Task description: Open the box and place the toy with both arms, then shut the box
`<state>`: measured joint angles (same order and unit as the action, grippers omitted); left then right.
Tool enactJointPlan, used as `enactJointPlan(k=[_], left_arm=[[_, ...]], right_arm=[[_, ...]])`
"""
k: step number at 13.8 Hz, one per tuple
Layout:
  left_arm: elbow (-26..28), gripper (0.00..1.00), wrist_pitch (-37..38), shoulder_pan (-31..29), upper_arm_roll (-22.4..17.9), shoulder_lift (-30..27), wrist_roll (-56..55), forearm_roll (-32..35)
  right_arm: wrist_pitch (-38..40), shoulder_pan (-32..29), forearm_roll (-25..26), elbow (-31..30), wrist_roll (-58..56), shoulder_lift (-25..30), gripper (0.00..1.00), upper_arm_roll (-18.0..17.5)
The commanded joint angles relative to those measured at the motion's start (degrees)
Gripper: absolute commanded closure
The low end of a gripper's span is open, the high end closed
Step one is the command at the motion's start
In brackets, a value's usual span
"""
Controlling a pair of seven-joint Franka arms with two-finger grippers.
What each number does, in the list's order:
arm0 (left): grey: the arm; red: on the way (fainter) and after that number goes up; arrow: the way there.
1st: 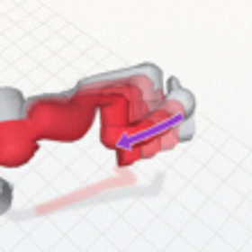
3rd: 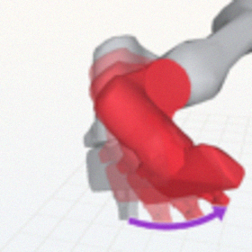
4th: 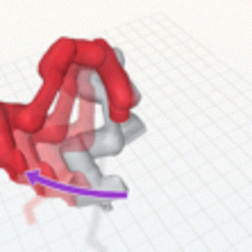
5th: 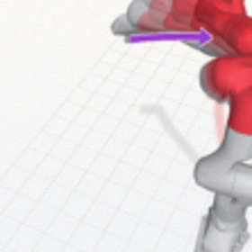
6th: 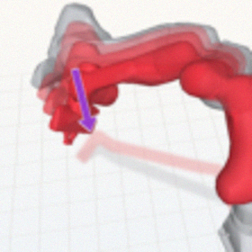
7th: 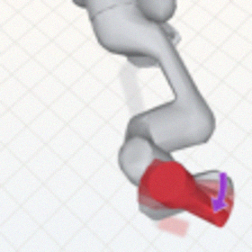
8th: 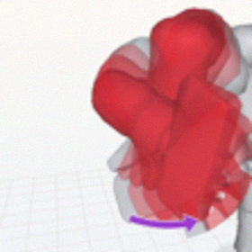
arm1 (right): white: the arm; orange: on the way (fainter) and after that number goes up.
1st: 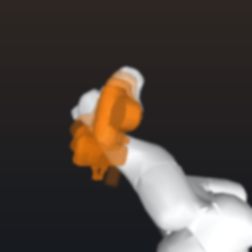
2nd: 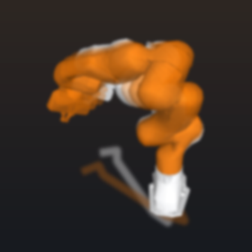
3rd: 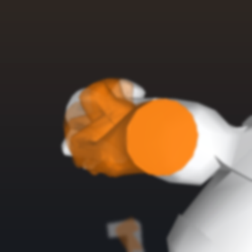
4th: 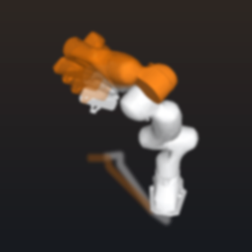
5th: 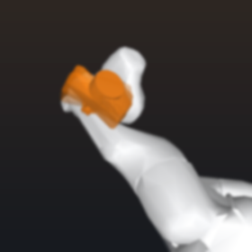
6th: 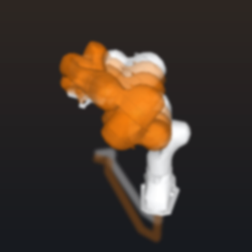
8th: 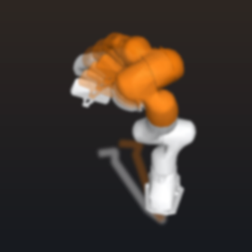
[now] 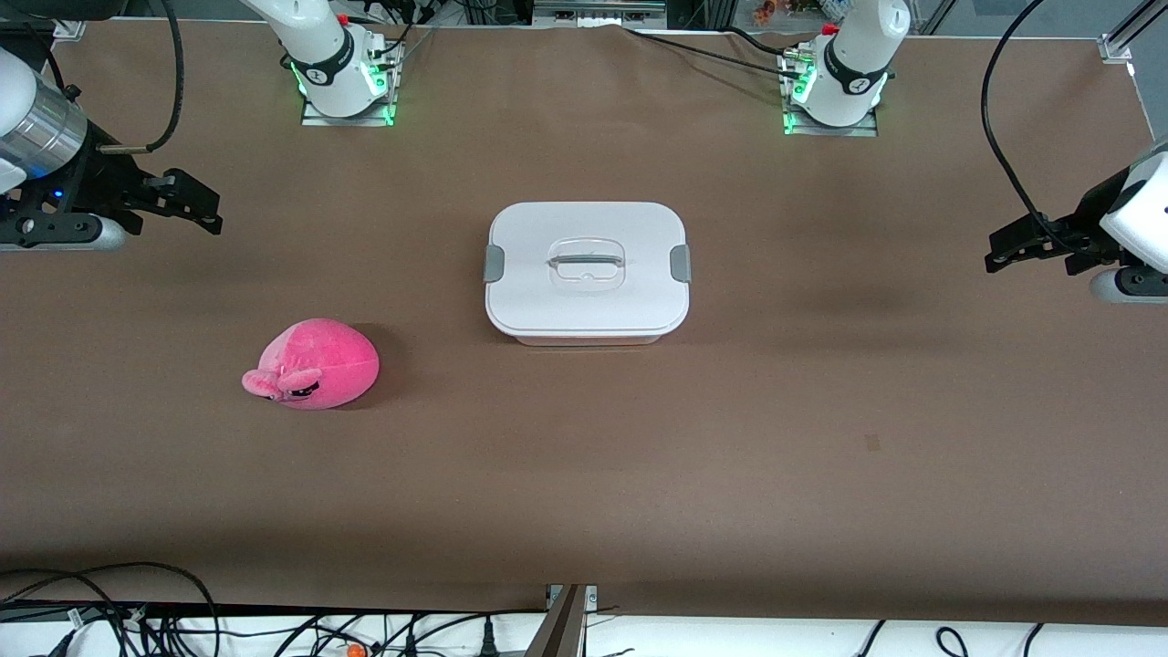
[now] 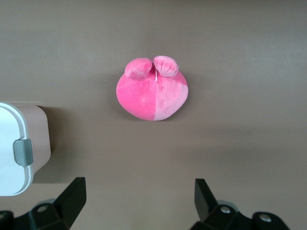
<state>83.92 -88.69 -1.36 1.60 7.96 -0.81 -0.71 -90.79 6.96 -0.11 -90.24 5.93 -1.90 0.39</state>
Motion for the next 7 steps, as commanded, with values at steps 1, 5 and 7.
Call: enactJointPlan(k=[1, 5, 7], left_arm=[[-2.1, 0.00, 1.3, 0.0, 0.2, 0.9, 0.8, 0.9], [-2.2, 0.00, 2.1, 2.3, 2.9, 2.7, 1.0, 0.0], [-2.2, 0.00, 2.2, 5.6, 5.5, 2.9, 1.0, 0.2]], right_arm=[[-0.1, -0.2, 0.6, 0.9, -0.7, -0.5, 0.00, 0.0], [-0.2, -0.3, 0.6, 0.9, -0.7, -0.5, 0.00, 0.0], [-0.6, -0.2, 0.5, 0.9, -0.7, -0.5, 0.00, 0.0]])
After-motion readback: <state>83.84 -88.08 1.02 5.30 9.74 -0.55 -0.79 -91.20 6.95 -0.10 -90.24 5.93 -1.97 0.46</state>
